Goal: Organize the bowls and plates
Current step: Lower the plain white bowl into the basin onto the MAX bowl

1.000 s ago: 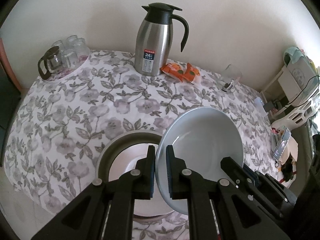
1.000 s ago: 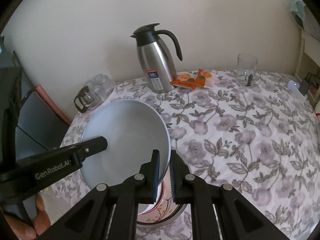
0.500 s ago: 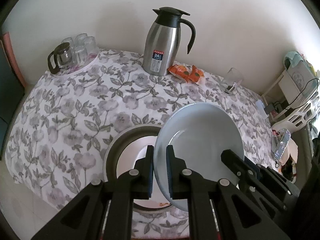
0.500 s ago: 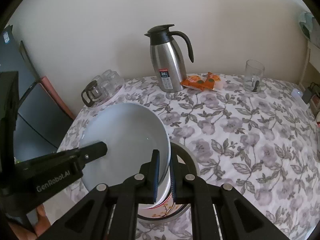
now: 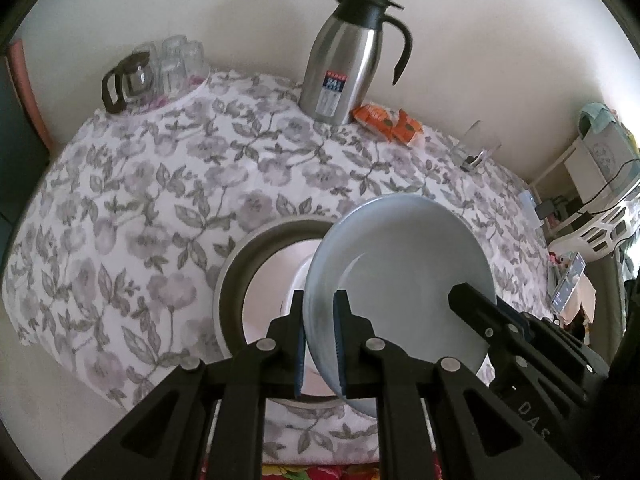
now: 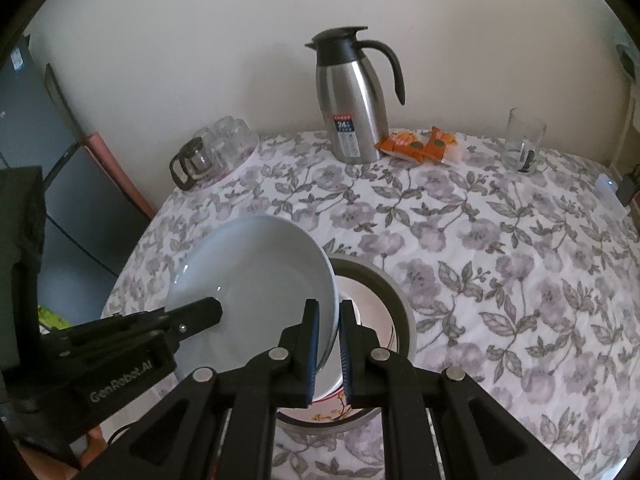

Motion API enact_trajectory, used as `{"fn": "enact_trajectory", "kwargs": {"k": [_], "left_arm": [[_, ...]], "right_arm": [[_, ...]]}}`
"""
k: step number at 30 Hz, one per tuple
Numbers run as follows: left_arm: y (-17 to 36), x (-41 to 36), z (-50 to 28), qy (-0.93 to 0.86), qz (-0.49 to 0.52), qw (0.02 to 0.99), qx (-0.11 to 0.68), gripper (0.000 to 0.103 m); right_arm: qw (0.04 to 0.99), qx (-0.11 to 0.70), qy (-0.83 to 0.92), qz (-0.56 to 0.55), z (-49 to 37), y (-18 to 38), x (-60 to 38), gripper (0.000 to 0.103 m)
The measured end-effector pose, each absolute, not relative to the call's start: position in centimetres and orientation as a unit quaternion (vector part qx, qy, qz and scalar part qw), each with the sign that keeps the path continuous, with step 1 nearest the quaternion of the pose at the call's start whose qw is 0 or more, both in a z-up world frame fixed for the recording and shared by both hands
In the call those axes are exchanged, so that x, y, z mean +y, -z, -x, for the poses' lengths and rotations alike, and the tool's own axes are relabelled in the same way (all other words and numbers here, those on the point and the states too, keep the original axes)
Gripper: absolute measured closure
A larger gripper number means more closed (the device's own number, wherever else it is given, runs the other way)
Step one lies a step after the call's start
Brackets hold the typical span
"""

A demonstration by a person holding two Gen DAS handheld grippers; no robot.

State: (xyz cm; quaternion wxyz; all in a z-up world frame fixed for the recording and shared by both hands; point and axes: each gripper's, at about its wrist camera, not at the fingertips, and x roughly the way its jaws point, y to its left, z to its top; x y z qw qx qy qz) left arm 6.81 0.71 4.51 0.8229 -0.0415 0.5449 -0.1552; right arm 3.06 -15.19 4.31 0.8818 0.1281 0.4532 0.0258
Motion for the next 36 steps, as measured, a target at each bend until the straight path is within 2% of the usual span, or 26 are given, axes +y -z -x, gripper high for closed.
{"fn": "enact_trajectory", "kwargs": {"k": [11, 20, 36], "left_arm": [[-1.9, 1.0, -7.3, 0.148, 0.044, 0.806, 0.572, 0.092], [-0.7, 0.7, -7.7, 0.148, 0.045, 0.793, 0.589, 0.087], [0.5, 1.0, -8.5, 0.143, 0.055, 0.785, 0.6, 0.086]], "right_arm": [[0.86, 0.492, -0.028, -0.133, -3.8, -1.5, -15.1, 0.092], [0.849, 0.511, -0.028, -0.133, -4.4, -0.3, -15.0, 0.091], [0.839, 0.528, -0.028, -0.13, -5.3, 0.9, -14.7, 0.089]]}}
